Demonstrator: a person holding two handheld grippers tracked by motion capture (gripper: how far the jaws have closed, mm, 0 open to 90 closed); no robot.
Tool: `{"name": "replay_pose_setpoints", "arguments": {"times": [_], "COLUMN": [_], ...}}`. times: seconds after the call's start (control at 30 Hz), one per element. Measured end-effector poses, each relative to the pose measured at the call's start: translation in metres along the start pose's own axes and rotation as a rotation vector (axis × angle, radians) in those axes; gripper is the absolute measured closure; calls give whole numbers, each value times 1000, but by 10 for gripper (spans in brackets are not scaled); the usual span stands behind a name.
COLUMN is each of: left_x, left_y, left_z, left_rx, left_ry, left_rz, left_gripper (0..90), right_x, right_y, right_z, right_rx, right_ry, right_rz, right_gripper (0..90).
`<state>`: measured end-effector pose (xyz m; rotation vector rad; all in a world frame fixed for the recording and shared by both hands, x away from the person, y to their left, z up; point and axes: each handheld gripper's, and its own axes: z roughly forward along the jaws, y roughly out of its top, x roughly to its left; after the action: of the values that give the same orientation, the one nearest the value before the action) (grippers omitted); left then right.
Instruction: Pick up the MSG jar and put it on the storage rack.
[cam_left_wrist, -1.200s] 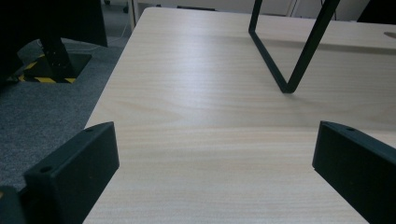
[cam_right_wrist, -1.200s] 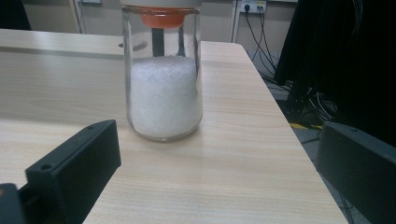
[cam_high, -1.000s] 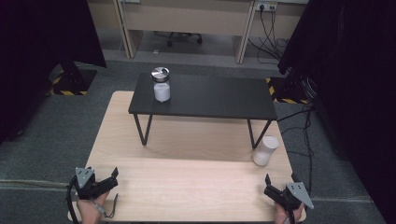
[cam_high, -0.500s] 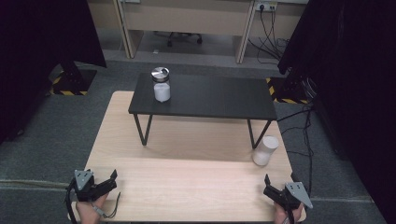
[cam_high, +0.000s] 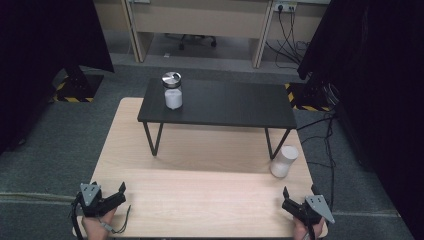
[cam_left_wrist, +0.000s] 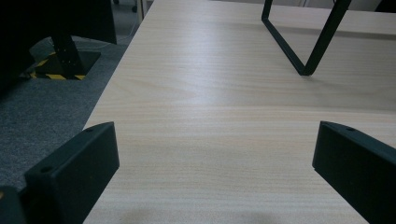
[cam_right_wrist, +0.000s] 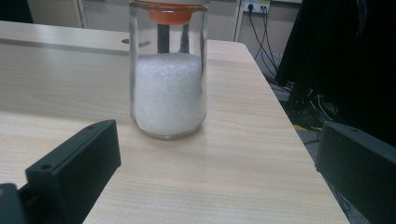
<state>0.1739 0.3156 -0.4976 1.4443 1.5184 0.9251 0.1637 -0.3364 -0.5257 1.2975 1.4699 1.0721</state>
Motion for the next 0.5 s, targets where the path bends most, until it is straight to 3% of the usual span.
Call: {"name": "replay_pose_setpoints", "arguments": {"times": [0.33,0.5], "left_x": [-1,-2], "left_y": [0,-1], "left_z": [1,0], "left_rx": [0,-5], "left_ry": [2,5], "left_rz": [12,21], "left_gripper": [0,0], "right_x": [-3,-5], "right_y": [1,7], "right_z": [0,4], "right_rx": [2,35], "right_ry": [18,36], "right_rz": [6,6], "right_gripper": [3,3]}}
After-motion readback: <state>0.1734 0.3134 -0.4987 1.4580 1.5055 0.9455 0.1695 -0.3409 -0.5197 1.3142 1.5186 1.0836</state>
